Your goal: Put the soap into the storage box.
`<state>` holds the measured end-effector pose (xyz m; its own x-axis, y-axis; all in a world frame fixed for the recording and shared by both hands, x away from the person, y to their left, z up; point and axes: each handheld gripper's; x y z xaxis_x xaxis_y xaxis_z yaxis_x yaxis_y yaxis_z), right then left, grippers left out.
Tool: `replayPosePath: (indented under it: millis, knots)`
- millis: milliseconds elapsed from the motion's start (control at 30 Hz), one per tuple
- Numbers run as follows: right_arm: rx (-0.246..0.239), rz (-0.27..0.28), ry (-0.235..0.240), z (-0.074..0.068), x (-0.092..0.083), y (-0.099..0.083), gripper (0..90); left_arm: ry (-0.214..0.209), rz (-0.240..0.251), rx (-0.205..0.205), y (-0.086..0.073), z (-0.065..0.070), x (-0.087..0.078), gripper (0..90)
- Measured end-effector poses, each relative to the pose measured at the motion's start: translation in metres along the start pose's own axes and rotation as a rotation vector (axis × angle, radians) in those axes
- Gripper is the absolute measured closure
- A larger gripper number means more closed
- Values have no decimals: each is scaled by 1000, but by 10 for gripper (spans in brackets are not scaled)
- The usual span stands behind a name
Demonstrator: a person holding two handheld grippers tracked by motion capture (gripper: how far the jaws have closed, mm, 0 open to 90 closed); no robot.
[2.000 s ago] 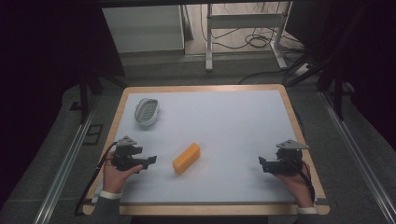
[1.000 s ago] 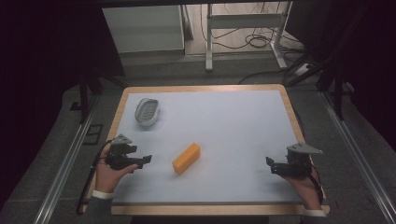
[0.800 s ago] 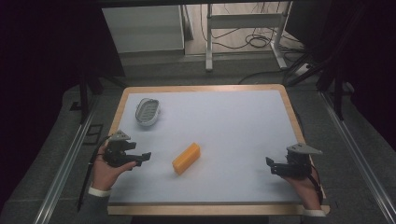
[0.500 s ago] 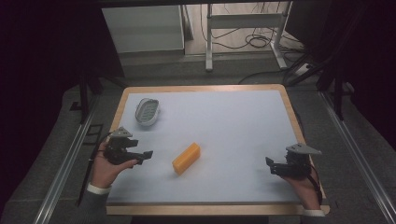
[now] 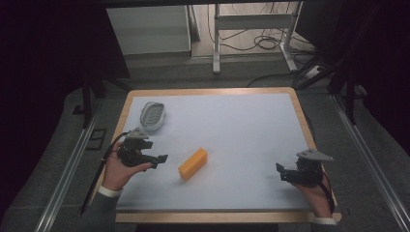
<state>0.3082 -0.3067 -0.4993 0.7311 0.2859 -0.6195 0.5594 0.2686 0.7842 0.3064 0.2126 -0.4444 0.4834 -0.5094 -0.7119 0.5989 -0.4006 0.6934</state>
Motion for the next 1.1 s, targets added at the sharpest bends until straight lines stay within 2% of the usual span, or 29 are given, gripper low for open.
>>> replayPosePath:
  millis: [500,967,1100]
  knots:
    - [12,-8,-13,1,0,-1,69,-16,-44,40,11,17,17,195]
    - [7,-10,-18,2,1,-2,69,-37,-69,94,29,43,34,202]
    - [8,-9,-19,3,1,-2,69,-42,-80,96,32,47,39,203]
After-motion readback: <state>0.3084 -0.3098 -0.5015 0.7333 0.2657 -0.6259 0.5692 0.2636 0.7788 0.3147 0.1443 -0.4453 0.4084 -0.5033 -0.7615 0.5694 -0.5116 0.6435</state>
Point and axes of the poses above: each handheld gripper's, and its own axes: x roughly forward along the jaws, y roughly out of its top, z roughly to its right, and after that the axes turned 1 degree about x, right-handed
